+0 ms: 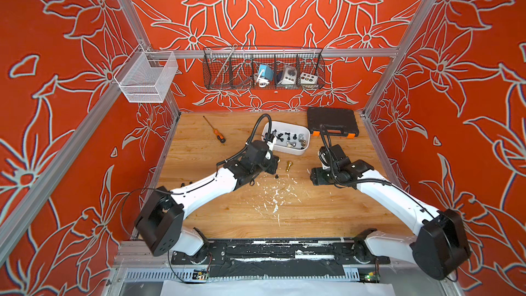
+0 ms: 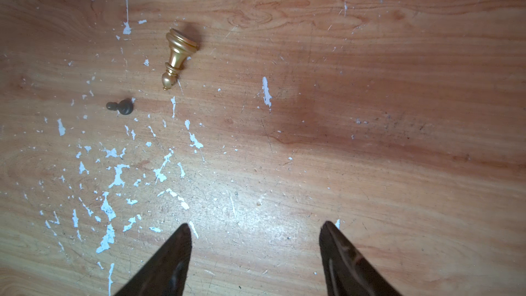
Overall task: Put the chess pieces into the storage box
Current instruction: Place the chess piece in the storage box.
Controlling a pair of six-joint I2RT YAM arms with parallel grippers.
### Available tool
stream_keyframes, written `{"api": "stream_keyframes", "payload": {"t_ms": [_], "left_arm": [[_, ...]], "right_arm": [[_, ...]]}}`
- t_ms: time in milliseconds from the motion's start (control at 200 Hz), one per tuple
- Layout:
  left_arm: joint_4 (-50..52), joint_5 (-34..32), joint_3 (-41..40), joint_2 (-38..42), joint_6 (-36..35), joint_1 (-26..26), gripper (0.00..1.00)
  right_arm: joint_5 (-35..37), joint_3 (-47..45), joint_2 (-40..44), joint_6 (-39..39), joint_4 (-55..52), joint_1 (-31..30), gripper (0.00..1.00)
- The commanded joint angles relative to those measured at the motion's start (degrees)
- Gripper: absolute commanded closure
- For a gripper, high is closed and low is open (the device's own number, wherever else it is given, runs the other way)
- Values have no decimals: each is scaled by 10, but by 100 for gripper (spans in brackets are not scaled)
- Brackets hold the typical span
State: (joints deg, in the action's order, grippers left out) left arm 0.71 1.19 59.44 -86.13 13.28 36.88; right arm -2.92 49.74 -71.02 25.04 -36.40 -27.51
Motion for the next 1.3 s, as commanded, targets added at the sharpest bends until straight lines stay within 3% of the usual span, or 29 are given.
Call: {"api": "stream_keyframes", "payload": {"t_ms": [0,220,721,951,1296], "left_arm": [[-4,24,64,-56,-49,-28,87],[31,49,195,-184,-74,-59,87],[114,115,482,-437,-73,-58,84],[97,136,499,-471,-50,-56,80],[77,140,493,-472,-39,-56,66]], "right_arm": [[2,-9,11,9,-15,5,27],[-5,-20,13,17,-13,4,28],[-13,-37,19,34,-16,4,30],[-15,-44,18,44,-7,4,30],[-13,-41,24,46,-18,4,32]]}}
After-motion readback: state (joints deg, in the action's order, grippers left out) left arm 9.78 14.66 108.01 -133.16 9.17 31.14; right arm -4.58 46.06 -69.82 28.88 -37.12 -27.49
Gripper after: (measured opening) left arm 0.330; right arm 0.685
